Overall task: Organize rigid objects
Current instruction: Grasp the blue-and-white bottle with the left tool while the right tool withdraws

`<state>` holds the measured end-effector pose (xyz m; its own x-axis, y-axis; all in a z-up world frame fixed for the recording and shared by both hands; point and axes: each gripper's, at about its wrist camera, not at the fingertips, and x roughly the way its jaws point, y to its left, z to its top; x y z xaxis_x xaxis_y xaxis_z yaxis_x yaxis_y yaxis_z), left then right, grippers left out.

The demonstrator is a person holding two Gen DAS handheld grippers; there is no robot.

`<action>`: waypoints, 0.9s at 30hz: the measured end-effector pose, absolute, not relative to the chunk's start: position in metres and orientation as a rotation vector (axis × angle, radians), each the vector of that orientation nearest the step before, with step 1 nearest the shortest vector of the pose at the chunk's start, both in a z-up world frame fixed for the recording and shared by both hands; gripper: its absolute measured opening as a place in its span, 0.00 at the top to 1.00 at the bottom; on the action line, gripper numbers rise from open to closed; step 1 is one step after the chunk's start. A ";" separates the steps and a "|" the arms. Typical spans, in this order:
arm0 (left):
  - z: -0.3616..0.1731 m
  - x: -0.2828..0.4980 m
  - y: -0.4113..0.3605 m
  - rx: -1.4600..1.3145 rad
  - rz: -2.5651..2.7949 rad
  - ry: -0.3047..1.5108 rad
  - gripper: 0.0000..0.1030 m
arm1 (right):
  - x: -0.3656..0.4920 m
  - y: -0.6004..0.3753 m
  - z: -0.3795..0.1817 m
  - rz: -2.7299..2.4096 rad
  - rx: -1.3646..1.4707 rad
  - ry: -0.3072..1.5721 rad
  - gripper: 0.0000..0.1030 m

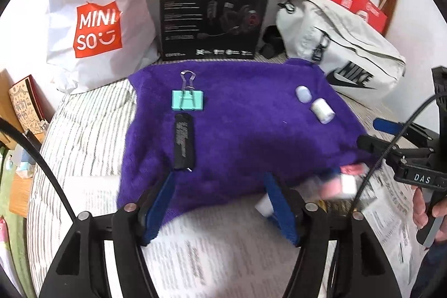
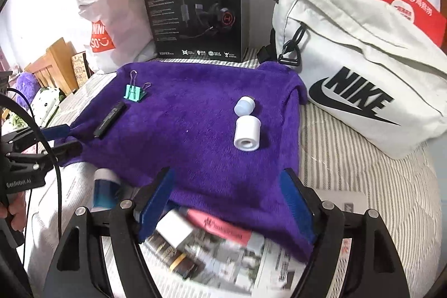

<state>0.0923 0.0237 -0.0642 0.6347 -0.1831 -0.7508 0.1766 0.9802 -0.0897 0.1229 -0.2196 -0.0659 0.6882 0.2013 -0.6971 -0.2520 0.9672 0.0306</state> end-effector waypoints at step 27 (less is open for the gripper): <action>-0.102 0.085 -0.039 -0.024 -0.187 1.020 0.27 | 0.059 -0.265 -0.091 0.196 0.025 0.840 0.22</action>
<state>0.0851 -0.0390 -0.1021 0.5089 -0.1665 -0.8446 0.1440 0.9838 -0.1072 0.0590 -0.2647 -0.0915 0.6503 0.1823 -0.7374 -0.1622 0.9817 0.0997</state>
